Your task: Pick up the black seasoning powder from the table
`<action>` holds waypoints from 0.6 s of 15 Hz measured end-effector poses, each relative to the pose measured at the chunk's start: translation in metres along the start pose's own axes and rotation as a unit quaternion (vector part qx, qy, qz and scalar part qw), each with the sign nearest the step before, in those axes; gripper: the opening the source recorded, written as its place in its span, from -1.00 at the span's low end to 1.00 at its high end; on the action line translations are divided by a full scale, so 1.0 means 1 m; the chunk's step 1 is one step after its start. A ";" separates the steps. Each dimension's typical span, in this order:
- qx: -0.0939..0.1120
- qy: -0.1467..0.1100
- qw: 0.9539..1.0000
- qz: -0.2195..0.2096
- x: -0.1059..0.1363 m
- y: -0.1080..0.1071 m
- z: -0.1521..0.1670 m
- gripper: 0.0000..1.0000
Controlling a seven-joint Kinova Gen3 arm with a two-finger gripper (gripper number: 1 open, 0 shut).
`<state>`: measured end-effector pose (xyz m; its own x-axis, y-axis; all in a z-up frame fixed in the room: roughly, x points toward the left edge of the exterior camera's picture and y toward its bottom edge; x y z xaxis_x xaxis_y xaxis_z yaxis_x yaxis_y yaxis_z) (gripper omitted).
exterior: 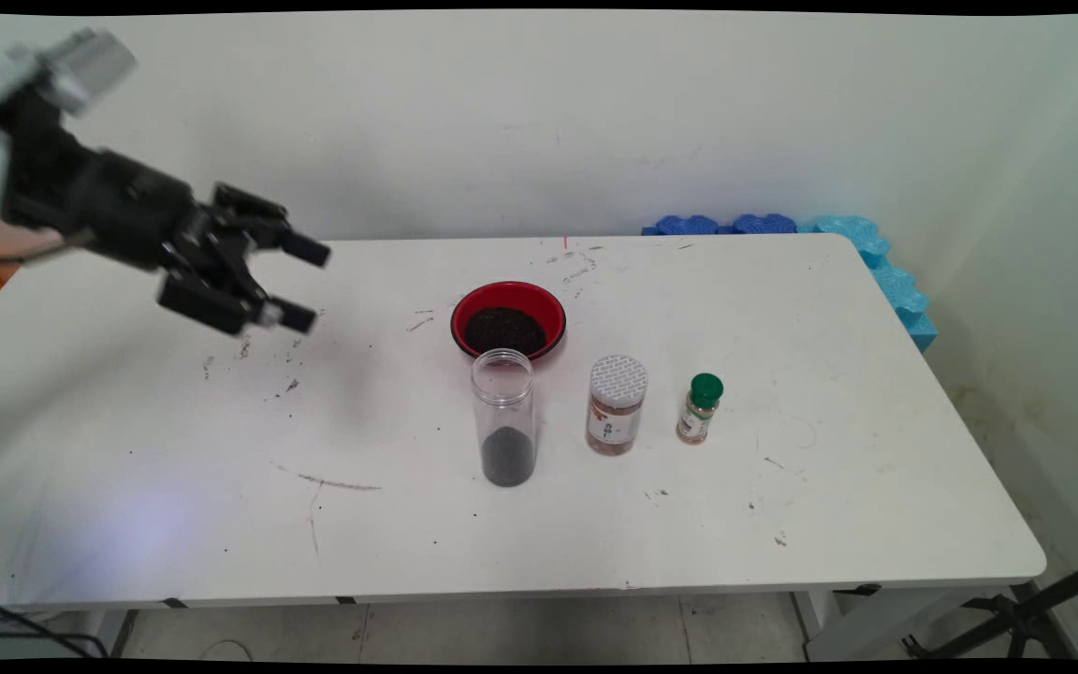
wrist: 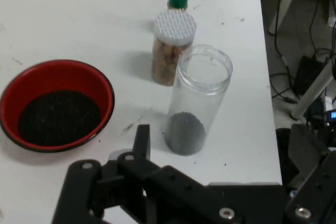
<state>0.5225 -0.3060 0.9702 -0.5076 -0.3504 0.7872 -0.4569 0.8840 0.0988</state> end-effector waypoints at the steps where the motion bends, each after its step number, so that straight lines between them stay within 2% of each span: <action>1: 0.000 -0.003 1.000 0.000 -0.005 0.001 0.010 1.00; 9: 0.003 -0.019 1.000 -0.006 -0.033 0.006 0.086 1.00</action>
<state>0.4738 -0.3161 0.8920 -0.5297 -0.3732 0.7617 -0.4683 0.8774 0.1043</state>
